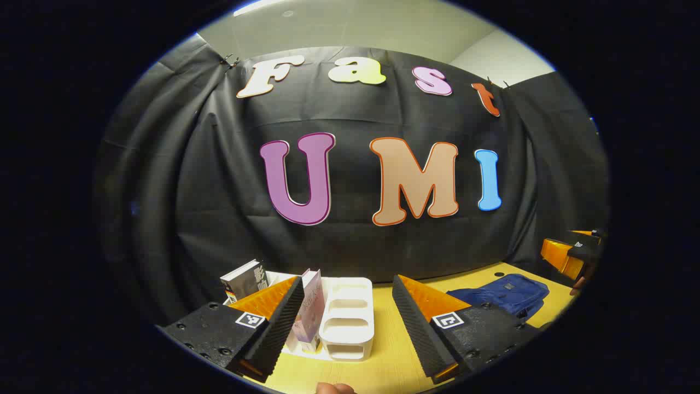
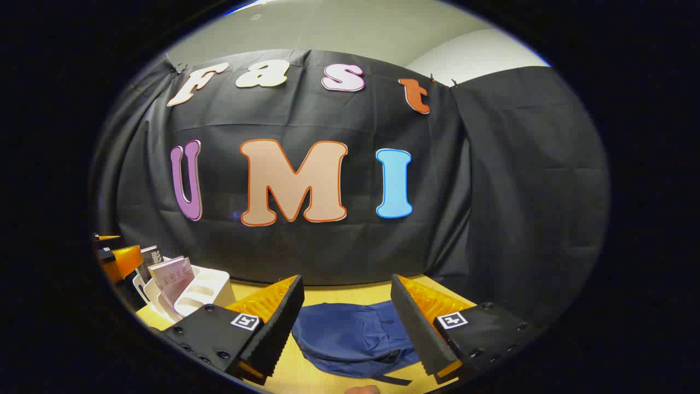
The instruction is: Open the schoolbag, grab two books from the bookshelf and put them into the schoolbag.
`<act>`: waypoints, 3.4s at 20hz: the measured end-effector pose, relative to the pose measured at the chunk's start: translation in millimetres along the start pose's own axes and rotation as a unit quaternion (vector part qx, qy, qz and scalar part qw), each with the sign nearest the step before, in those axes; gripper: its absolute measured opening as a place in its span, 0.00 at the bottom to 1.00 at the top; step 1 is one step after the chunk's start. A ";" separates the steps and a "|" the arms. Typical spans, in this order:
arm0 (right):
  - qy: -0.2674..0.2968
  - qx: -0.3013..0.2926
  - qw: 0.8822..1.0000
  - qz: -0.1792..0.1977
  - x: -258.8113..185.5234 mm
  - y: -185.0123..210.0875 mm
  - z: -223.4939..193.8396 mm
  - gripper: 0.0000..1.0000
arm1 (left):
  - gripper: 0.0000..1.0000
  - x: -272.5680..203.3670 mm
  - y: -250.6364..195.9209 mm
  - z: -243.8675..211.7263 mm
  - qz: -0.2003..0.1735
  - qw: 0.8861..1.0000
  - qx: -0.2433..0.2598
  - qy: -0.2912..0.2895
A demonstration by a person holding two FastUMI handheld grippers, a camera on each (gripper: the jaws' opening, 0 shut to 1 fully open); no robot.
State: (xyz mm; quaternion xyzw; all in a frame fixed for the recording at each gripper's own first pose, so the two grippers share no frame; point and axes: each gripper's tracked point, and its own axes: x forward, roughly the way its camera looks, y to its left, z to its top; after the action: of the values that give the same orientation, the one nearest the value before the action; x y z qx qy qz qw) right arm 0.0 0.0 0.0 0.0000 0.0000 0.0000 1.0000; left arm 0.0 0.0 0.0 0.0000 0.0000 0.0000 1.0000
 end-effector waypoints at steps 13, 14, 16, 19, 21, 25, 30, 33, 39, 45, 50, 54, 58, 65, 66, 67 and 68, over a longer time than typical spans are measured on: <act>-0.010 -0.016 1.000 0.014 4.6 8.9 10.0 1.00 | 0.93 2.8 8.6 10.5 0.010 1.000 0.023 -0.016; -0.011 -0.017 1.000 0.014 5.7 8.5 11.1 1.00 | 0.94 3.6 8.1 9.8 0.009 1.000 0.024 -0.017; -0.010 -0.019 1.000 0.015 6.7 8.3 11.4 0.99 | 0.93 3.6 6.8 11.1 0.008 0.999 0.025 -0.018; -0.009 -0.030 0.999 0.017 8.1 9.0 10.6 0.99 | 0.95 4.0 5.7 12.3 0.009 0.999 0.029 -0.019; -0.007 -0.047 0.999 0.020 11.7 11.6 8.5 0.99 | 1.00 3.5 8.7 13.4 0.011 0.999 0.033 -0.022; 0.023 -0.074 0.996 0.048 18.7 26.4 -4.8 1.00 | 0.96 3.6 18.6 11.6 0.022 0.999 0.034 -0.022; 0.039 -0.119 0.990 0.069 38.1 40.5 -16.9 1.00 | 0.96 4.4 34.4 11.2 0.043 0.998 0.035 -0.022; 0.060 -0.147 0.983 0.091 49.7 51.2 -29.9 1.00 | 0.96 3.4 45.0 8.7 0.055 0.998 0.031 -0.019; 0.126 -0.155 0.971 0.129 72.4 72.6 -73.1 0.97 | 0.96 -0.6 61.1 1.0 0.075 0.997 0.026 -0.009; 0.223 -0.161 0.952 0.133 103.8 91.0 -138.7 0.96 | 1.00 -0.6 75.5 -5.0 0.087 0.996 0.025 -0.001; 0.269 -0.191 0.935 0.132 124.4 108.0 -185.2 1.00 | 1.00 0.7 88.1 -12.5 0.095 0.995 0.024 0.007; 0.303 -0.222 0.919 0.119 136.2 116.6 -225.8 0.96 | 1.00 2.0 99.9 -15.6 0.099 0.995 0.029 0.011; 0.339 -0.273 0.894 0.105 135.2 115.9 -262.1 1.00 | 0.96 3.8 114.5 -23.0 0.107 0.994 0.029 0.017; 0.352 -0.364 0.861 0.046 135.7 100.2 -287.5 0.92 | 0.99 4.5 135.4 -33.5 0.120 0.992 0.017 0.029; 0.357 -0.359 0.861 0.048 135.9 103.1 -290.3 0.96 | 1.00 4.1 137.6 -34.8 0.121 0.992 0.016 0.029; 0.364 -0.357 0.859 0.050 135.9 103.7 -297.7 0.82 | 0.99 4.0 139.3 -34.9 0.122 0.992 0.016 0.029; 0.372 -0.362 0.854 0.044 135.3 99.3 -298.5 0.68 | 1.00 4.6 140.1 -35.3 0.123 0.992 0.016 0.030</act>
State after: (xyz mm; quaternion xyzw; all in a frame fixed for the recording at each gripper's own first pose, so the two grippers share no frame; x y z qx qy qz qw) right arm 135.3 99.3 -298.5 -0.3621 0.3720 0.0436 0.8536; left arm 4.6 140.1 -35.3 0.0163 0.0299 0.1233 0.9918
